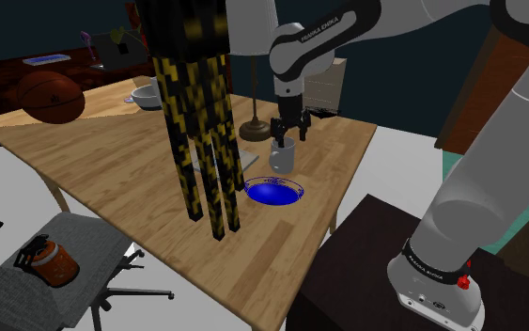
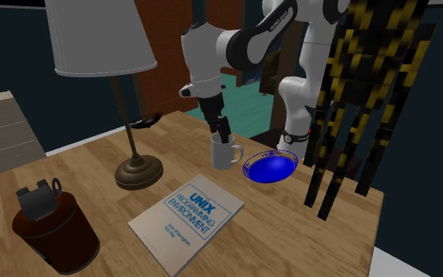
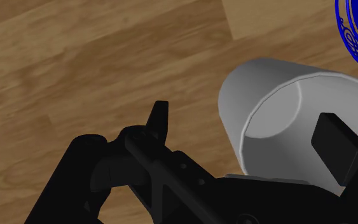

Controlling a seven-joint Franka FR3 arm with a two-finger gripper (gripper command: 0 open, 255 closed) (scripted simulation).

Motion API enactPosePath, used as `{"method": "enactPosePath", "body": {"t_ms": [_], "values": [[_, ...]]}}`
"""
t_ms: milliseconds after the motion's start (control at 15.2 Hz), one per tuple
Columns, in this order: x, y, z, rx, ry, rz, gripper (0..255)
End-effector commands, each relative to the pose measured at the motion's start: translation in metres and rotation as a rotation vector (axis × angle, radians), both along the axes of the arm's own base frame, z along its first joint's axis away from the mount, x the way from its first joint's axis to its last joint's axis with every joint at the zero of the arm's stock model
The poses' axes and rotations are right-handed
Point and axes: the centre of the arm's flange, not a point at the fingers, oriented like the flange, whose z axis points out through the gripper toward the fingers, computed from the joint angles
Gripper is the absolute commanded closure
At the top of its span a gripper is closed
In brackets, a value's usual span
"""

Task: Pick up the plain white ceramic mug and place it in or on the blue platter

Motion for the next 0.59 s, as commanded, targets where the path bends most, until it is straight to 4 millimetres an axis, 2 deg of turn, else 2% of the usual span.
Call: {"method": "enactPosePath", "body": {"t_ms": [0, 264, 330, 528], "values": [[-0.0003, 0.0001, -0.0009, 0.0, 0.0, 0.0, 0], [-0.0002, 0.0001, -0.0008, 0.0, 0.0, 0.0, 0], [-0.0002, 0.0001, -0.0008, 0.0, 0.0, 0.0, 255], [-0.0002, 0.0001, -0.0008, 0.0, 0.0, 0.0, 255]]}}
